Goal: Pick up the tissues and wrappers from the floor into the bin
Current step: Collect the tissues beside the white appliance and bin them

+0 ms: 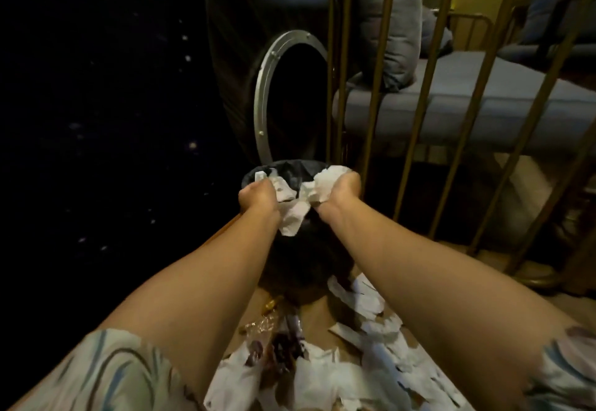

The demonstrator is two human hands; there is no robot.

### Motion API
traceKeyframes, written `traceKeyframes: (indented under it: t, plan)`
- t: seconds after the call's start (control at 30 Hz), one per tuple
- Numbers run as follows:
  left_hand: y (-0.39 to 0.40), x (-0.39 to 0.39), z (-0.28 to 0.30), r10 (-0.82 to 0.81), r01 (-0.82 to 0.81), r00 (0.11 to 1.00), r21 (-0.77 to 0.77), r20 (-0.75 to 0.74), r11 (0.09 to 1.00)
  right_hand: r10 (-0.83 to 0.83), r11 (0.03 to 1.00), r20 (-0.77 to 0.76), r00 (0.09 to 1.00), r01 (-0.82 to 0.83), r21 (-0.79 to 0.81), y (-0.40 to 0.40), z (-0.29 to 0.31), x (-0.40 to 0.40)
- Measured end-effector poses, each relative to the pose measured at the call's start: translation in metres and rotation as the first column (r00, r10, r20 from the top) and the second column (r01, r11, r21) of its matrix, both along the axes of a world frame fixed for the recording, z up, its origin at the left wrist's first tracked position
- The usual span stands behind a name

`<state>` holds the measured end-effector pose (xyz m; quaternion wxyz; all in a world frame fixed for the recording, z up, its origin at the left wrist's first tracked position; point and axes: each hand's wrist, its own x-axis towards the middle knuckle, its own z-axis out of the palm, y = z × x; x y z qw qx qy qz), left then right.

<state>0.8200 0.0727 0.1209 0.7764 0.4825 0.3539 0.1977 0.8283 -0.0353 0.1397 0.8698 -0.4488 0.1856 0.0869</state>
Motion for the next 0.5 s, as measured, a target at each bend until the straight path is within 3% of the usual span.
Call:
traceKeyframes:
  t: [0.1, 0.13, 0.2, 0.27, 0.37, 0.5]
  plan:
    - [0.011, 0.01, -0.004, -0.183, 0.202, 0.972, -0.124, 0.146, 0.972, -0.012, 0.991, -0.073, 0.997, 0.022, 0.133, 0.01, -0.005, 0.014]
    - [0.009, 0.009, -0.003, -0.207, 0.248, 0.954, -0.183, 0.215, 0.951, -0.009, 0.989, -0.085, 0.996, 0.022, 0.15, 0.011, -0.007, 0.014]
    - [0.007, 0.003, 0.001, -0.186, 0.239, 0.959, -0.257, 0.213, 0.936, 0.037, 0.986, -0.062, 0.997, -0.027, 0.166, 0.01, -0.009, 0.009]
    - [0.011, 0.004, -0.008, -0.142, 0.17, 0.976, -0.17, 0.167, 0.971, 0.077, 0.988, -0.018, 0.997, -0.074, 0.136, 0.007, -0.014, -0.001]
    - [0.014, 0.007, -0.022, -0.237, 0.235, 0.967, 0.032, 0.09, 0.972, 0.065, 0.995, 0.018, 0.998, -0.066, 0.078, -0.001, -0.021, -0.013]
    - [0.014, -0.02, -0.035, -0.223, 0.198, 0.957, 0.146, 0.185, 0.969, 0.106, 0.987, 0.088, 0.99, -0.094, -0.134, -0.011, -0.029, -0.039]
